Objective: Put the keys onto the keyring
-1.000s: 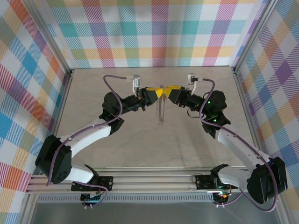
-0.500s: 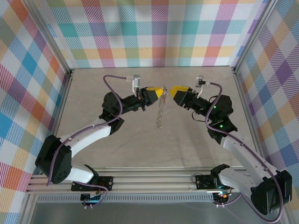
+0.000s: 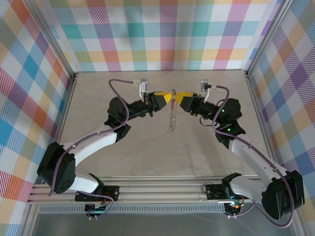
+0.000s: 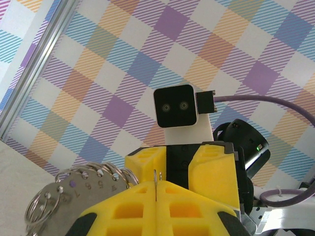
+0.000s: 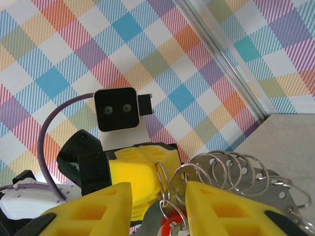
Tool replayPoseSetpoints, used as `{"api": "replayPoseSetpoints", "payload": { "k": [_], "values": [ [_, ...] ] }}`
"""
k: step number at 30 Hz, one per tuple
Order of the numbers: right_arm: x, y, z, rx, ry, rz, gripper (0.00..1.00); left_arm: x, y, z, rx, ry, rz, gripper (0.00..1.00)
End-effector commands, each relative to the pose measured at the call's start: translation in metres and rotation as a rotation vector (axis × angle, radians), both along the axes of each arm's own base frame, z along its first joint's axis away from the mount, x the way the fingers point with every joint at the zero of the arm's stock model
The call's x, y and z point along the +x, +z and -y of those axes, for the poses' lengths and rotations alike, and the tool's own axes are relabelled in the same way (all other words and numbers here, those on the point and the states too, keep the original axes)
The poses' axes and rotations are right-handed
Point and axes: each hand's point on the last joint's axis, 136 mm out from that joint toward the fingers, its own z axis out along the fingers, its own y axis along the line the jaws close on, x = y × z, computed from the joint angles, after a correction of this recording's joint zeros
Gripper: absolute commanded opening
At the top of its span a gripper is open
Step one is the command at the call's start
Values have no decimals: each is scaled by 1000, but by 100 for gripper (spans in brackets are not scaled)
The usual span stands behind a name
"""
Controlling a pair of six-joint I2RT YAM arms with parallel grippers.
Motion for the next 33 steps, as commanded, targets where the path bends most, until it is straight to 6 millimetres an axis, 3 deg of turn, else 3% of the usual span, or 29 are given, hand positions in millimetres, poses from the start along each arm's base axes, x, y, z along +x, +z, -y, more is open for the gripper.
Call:
{"api": "replayPoseSetpoints", "payload": {
  "k": [1, 20, 33],
  "values": [
    [-10, 19, -2, 28, 37, 75, 33, -8, 27, -6, -52, -4, 91, 0],
    [-11, 13, -10, 17, 68, 61, 29, -6, 26, -5, -50, -5, 87, 0],
    [-10, 13, -8, 18, 50, 55, 0, -5, 23, -5, -42, -3, 74, 0]
  ]
}}
